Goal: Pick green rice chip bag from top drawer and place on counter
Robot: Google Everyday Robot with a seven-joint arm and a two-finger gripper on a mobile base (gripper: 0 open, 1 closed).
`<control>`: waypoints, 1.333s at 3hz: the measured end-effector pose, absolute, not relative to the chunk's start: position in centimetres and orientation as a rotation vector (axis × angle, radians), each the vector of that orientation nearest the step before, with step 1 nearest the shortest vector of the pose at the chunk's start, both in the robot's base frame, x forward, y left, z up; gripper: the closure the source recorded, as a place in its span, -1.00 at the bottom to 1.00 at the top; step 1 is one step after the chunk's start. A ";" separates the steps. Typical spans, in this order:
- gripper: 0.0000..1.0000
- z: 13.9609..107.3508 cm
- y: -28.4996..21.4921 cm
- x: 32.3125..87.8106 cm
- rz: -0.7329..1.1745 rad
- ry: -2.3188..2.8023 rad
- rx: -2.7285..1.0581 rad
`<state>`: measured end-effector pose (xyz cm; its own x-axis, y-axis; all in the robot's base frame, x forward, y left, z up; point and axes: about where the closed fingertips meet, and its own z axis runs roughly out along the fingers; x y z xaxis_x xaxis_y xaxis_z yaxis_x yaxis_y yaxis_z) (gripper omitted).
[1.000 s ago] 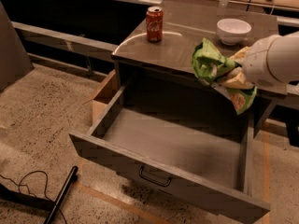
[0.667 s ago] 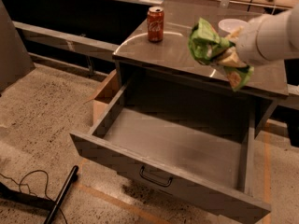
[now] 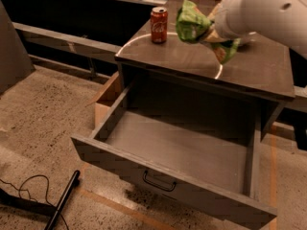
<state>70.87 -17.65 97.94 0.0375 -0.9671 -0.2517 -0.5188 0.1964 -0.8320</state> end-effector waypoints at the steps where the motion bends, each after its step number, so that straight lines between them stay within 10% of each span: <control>1: 0.66 96.0 -16.2 74.7 -0.659 1.583 -1.497; 4: -0.74 90.7 -16.4 79.5 -0.594 1.633 -1.583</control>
Offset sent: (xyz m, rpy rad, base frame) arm 0.1041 0.0319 -0.0657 -0.0522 0.0785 0.0965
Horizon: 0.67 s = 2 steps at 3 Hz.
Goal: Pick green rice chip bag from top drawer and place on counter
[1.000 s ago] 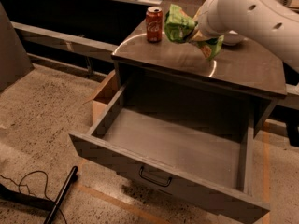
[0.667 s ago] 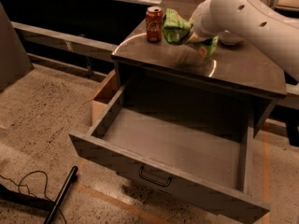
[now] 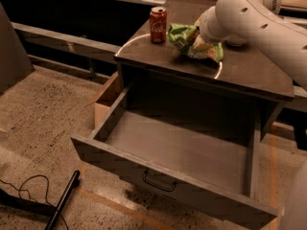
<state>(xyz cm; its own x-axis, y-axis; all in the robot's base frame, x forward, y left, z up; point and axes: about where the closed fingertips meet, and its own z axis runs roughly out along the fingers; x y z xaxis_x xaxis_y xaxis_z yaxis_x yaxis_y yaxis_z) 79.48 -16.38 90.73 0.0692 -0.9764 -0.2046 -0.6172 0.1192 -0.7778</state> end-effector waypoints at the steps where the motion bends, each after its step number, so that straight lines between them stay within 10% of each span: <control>1: -1.00 90.6 -18.2 78.0 -0.554 1.690 -1.575; 2: -1.00 91.6 -21.6 74.4 -0.511 1.761 -1.543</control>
Offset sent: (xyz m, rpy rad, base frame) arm -0.1032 -0.1089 0.0289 0.0998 0.1425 -0.1345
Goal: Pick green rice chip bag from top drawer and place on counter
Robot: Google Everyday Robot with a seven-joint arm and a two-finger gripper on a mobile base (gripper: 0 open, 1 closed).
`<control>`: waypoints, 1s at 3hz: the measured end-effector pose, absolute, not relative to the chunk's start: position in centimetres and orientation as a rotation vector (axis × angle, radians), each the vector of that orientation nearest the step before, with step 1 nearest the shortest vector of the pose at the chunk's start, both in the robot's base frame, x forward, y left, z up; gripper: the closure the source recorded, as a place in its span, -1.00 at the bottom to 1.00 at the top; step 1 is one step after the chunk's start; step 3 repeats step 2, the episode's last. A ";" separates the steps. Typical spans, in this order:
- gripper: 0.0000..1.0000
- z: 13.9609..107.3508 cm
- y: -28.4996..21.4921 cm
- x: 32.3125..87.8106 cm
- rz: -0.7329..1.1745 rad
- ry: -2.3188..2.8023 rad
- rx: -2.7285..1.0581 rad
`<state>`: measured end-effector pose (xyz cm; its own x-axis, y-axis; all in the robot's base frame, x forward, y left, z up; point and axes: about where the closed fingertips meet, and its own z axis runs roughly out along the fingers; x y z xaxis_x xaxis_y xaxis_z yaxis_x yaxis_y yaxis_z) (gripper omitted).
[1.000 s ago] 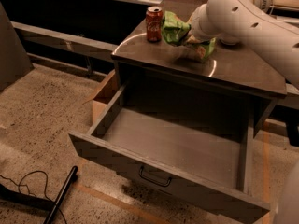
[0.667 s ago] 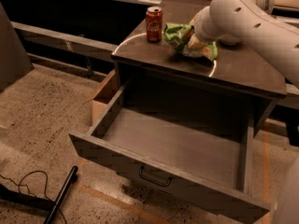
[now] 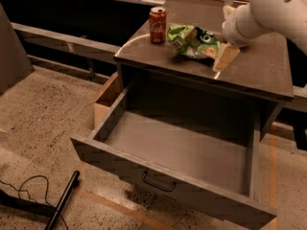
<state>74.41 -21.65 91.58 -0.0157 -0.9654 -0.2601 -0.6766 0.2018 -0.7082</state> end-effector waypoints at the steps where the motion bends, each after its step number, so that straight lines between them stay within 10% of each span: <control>1: -1.00 93.5 -27.5 70.2 -0.580 1.863 -1.455; 3: -1.00 93.5 -27.1 70.2 -0.574 1.860 -1.454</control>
Offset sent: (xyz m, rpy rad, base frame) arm -0.0321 -0.0447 0.0153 -0.0081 0.0012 -0.0859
